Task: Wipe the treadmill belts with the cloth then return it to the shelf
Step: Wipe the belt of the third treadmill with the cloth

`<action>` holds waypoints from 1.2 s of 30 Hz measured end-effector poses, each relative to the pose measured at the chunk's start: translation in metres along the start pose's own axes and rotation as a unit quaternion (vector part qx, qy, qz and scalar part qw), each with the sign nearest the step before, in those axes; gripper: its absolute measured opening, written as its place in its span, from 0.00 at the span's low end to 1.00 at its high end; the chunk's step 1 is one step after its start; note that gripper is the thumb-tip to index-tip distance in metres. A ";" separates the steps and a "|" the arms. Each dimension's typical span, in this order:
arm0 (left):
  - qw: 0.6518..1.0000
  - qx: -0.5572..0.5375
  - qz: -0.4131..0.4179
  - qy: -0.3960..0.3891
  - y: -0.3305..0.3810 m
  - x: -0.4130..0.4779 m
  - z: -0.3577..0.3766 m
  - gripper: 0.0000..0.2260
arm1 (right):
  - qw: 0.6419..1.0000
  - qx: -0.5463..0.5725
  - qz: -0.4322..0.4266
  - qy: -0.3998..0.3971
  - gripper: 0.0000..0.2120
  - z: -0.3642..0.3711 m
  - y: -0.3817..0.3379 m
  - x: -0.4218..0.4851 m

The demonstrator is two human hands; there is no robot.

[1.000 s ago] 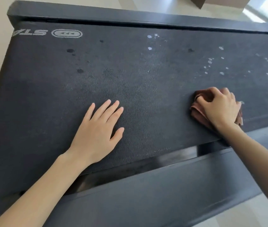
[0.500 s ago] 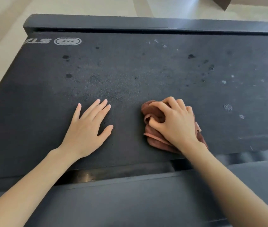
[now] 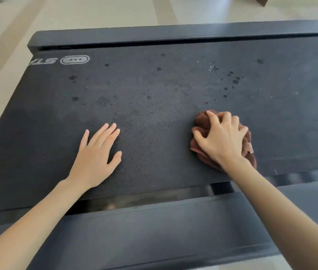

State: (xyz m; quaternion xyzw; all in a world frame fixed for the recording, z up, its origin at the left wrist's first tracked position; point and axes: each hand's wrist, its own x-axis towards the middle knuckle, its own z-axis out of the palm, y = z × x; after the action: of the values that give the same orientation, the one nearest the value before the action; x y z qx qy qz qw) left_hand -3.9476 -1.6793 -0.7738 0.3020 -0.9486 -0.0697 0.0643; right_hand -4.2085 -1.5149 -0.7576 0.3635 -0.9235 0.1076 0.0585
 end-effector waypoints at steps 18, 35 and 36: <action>0.999 -0.028 0.043 -0.013 -0.068 -0.003 -0.014 0.25 | 0.991 -0.034 0.126 0.009 0.28 -0.004 0.000 0.012; 0.997 -0.032 -0.063 -0.015 -0.087 -0.008 -0.018 0.33 | 0.983 0.025 -0.180 0.019 0.16 0.026 -0.158 0.009; 0.997 -0.033 -0.065 -0.014 -0.086 -0.009 -0.017 0.33 | 0.991 0.011 -0.132 0.026 0.16 0.024 -0.137 0.019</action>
State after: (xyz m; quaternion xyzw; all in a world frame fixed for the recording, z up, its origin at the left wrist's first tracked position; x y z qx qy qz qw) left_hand -3.8893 -1.7456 -0.7723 0.3594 -0.9250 -0.1094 0.0564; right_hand -4.1290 -1.6310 -0.7555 0.4797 -0.8644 0.1185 0.0925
